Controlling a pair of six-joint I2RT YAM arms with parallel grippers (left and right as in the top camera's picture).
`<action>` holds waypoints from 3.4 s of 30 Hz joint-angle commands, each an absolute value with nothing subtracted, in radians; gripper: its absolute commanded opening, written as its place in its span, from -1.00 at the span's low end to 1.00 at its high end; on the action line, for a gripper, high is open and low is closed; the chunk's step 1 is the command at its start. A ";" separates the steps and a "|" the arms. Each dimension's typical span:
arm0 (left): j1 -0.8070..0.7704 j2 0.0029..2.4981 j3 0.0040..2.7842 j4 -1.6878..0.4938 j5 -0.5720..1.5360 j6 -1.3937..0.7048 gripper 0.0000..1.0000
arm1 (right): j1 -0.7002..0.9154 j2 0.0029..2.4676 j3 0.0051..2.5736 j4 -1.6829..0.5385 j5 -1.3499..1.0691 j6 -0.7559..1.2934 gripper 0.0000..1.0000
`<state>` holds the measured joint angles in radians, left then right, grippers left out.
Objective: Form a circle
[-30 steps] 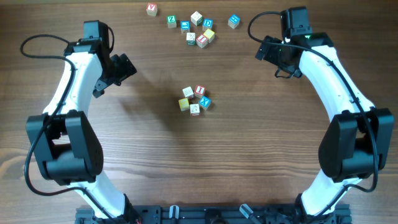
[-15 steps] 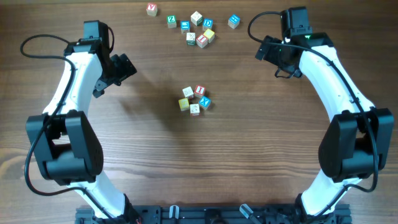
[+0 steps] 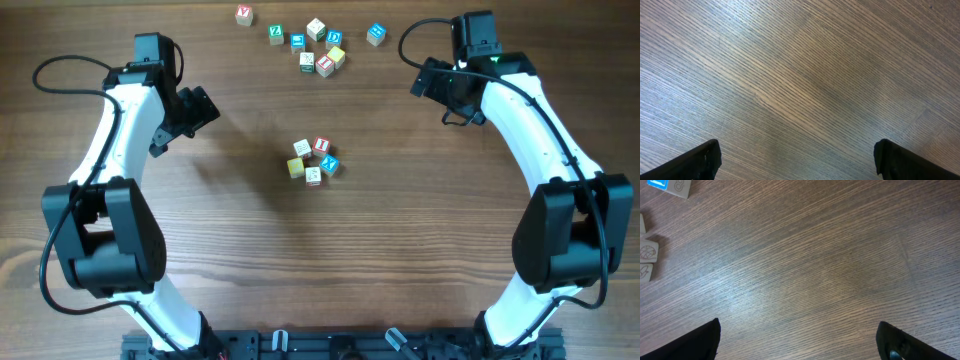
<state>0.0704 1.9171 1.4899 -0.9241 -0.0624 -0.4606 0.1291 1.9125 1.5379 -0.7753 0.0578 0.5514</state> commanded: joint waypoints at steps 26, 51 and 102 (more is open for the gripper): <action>0.062 1.913 1.491 -0.925 -0.068 -0.459 1.00 | 0.131 1.915 1.546 -0.770 0.080 0.550 1.00; 0.008 0.983 1.491 -0.996 -0.069 -0.459 1.00 | 0.131 1.915 1.546 -0.770 0.080 0.550 0.99; -0.017 0.033 0.285 -0.014 -0.069 -0.459 1.00 | 0.131 1.915 1.546 -0.770 0.080 0.550 0.99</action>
<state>-0.0250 0.0929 0.3374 -0.0284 -0.0624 -0.4610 0.1291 1.9125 1.5379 -0.7723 0.0612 0.5514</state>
